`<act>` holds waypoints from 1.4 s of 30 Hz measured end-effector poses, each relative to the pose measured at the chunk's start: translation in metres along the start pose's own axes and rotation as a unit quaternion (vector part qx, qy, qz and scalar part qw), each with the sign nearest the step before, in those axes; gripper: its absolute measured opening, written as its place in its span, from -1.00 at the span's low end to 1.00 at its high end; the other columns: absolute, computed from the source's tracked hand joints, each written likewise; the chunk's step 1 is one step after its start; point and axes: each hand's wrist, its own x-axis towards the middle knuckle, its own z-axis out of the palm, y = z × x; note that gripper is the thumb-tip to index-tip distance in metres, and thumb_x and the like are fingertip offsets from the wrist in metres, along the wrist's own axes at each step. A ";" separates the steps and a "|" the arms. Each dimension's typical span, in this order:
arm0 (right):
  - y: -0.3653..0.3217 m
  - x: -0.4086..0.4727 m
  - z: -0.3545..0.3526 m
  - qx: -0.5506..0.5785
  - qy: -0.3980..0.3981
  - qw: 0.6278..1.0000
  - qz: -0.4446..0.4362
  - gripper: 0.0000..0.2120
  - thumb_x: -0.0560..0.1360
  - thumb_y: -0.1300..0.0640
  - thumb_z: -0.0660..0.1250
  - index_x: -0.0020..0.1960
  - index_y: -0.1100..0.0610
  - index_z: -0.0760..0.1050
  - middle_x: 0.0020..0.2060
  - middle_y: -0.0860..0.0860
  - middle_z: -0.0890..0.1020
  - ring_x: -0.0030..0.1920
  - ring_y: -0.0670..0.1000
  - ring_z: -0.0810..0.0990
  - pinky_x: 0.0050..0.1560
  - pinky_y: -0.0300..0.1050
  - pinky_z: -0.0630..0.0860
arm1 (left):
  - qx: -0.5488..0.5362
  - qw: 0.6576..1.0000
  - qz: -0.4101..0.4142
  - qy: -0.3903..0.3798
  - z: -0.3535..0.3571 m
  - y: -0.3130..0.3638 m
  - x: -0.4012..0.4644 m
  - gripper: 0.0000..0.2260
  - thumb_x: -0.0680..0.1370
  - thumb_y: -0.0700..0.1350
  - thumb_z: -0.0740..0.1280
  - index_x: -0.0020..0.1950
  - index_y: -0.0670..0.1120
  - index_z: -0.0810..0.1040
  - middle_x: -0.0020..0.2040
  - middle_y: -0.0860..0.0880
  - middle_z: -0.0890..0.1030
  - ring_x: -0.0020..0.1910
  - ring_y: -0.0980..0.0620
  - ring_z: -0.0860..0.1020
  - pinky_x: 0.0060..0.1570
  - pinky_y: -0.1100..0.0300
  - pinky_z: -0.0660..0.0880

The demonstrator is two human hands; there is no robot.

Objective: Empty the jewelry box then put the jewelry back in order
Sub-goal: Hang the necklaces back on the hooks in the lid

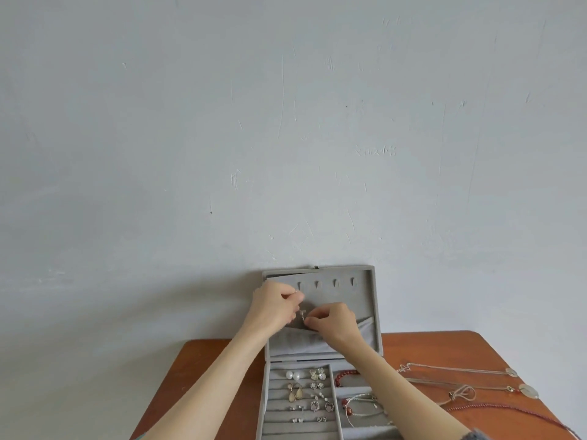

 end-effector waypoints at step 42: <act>0.034 -0.034 -0.068 -0.242 0.075 0.956 -0.151 -0.72 0.58 0.00 0.14 0.05 0.10 0.58 0.03 0.00 0.60 0.13 0.02 0.45 0.15 -0.06 0.27 | 0.229 0.953 0.199 -0.016 0.038 -0.003 -0.034 -0.77 0.61 0.00 0.14 0.11 -0.05 0.52 0.04 0.06 0.56 0.02 0.11 0.49 0.02 0.21 0.44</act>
